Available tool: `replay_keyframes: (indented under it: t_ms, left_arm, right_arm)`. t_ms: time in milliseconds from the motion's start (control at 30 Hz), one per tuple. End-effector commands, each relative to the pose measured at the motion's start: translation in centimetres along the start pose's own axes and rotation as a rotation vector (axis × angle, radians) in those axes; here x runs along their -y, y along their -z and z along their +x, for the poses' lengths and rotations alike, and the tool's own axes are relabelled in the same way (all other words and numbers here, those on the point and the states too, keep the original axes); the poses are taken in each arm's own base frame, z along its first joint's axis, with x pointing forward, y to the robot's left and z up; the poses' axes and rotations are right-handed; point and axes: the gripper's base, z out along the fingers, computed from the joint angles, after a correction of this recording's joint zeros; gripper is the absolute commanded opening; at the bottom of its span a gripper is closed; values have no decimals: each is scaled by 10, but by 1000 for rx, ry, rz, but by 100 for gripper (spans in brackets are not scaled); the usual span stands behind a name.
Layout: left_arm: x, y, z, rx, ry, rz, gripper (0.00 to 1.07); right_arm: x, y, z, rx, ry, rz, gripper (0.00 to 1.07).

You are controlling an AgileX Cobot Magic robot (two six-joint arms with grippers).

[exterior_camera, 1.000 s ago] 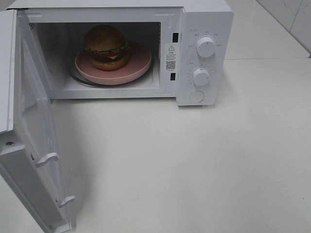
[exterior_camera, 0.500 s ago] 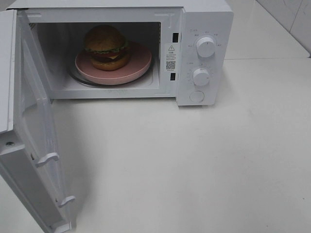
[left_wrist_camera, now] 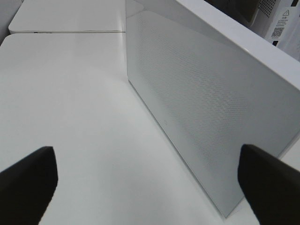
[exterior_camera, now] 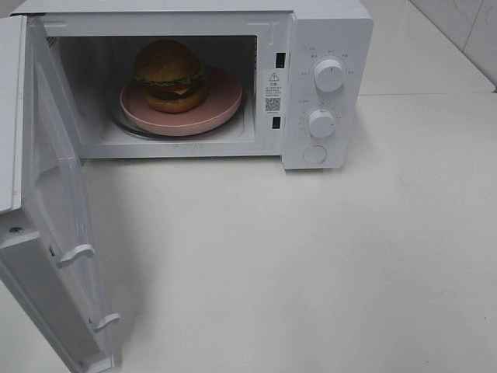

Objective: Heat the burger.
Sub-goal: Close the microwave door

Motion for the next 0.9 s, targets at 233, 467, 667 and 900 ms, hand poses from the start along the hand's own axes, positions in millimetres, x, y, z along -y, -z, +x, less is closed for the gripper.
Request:
replay_keyframes:
  t_ms: [233,467,667,900]
  left_arm:
    - [0,2,0,17,22,5,100]
    - [0,3,-2,31,27,3,99]
    - [-2,10,-13,118,3,-39,86]
    - [-9,-5,-31,136,-5,-78,26]
  right_arm:
    - [0,3,1,39,-3,3,76]
    - [0,3,1,39,-3,3,76]
    - [0,3,1,39,-3,3,76]
    - [0,3,1,39,-3,3,76]
